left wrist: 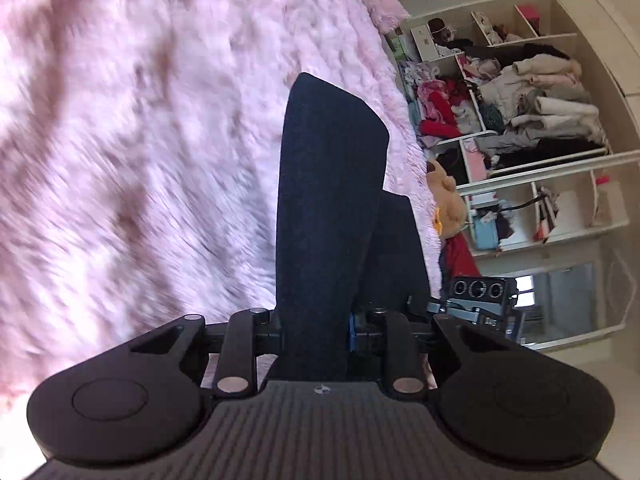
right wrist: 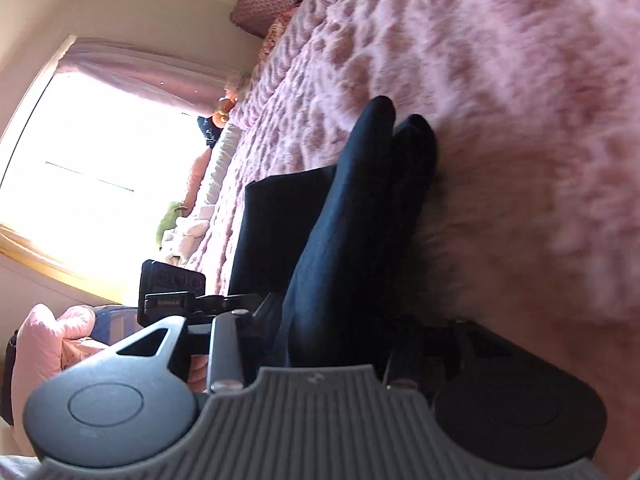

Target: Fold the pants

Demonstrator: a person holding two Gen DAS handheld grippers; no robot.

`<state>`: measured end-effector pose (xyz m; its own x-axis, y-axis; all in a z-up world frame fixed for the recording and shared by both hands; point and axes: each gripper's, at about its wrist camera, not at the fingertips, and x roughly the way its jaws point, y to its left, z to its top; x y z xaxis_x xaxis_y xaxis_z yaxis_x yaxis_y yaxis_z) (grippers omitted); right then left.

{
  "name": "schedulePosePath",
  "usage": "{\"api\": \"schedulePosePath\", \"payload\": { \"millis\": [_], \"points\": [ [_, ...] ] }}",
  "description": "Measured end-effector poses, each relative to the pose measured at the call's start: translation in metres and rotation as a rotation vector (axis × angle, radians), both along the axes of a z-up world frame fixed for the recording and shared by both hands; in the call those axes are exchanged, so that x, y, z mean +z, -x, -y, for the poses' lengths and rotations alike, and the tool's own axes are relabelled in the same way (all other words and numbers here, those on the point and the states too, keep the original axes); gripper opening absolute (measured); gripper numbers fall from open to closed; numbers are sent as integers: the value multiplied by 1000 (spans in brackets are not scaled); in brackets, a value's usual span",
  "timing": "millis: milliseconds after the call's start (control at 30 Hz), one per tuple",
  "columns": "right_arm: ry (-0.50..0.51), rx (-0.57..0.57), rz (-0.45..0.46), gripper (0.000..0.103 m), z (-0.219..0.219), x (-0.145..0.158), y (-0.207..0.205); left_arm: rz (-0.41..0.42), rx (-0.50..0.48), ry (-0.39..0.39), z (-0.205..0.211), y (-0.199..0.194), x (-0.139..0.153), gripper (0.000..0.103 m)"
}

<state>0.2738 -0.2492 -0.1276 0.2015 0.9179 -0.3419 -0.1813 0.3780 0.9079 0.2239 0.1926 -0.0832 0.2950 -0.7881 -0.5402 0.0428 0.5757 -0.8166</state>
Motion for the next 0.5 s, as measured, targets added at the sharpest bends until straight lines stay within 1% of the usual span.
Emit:
{"api": "schedulePosePath", "payload": {
  "millis": [33, 100, 133, 167, 200, 233, 267, 300, 333, 367, 400, 433, 467, 500],
  "points": [
    [-25, 7, 10, 37, -28, 6, 0, 7, 17, -45, -24, 2, 14, 29],
    [-63, 26, 48, 37, -99, 19, -2, -2, 71, -94, -77, 6, 33, 31],
    [-69, 42, 64, 36, -128, 23, -4, -14, 116, -116, -113, 9, 42, 32],
    [-86, 63, 73, 34, -167, 25, -6, -28, 151, -129, -143, 11, 46, 36],
    [-116, 77, 64, 33, -199, 23, -7, -46, 185, -140, -169, 14, 49, 44],
    [-153, 91, 40, 33, -226, 19, -8, -64, 223, -152, -196, 16, 48, 48],
    [-185, 106, 13, 33, -250, 11, -9, -71, 252, -164, -217, 19, 45, 59],
    [-205, 129, -15, 37, -272, 1, -10, -73, 283, -188, -238, 23, 38, 73],
    [-197, 147, -42, 42, -287, -13, -9, -81, 317, -220, -260, 29, 25, 76],
    [-160, 160, -88, 60, -296, -31, -6, -115, 367, -255, -281, 39, 9, 76],
    [-133, 159, -134, 43, -297, -51, 1, -169, 424, -274, -305, 53, -14, 76],
    [-156, 147, -132, 30, -287, -64, 10, -199, 457, -195, -330, 69, -34, 76],
    [-179, 142, -124, 24, -274, -70, 18, -198, 494, -33, -350, 89, -52, 69],
    [-198, 147, -124, 28, -258, -71, 25, -185, 543, 85, -366, 109, -63, 66]
  ]
}}
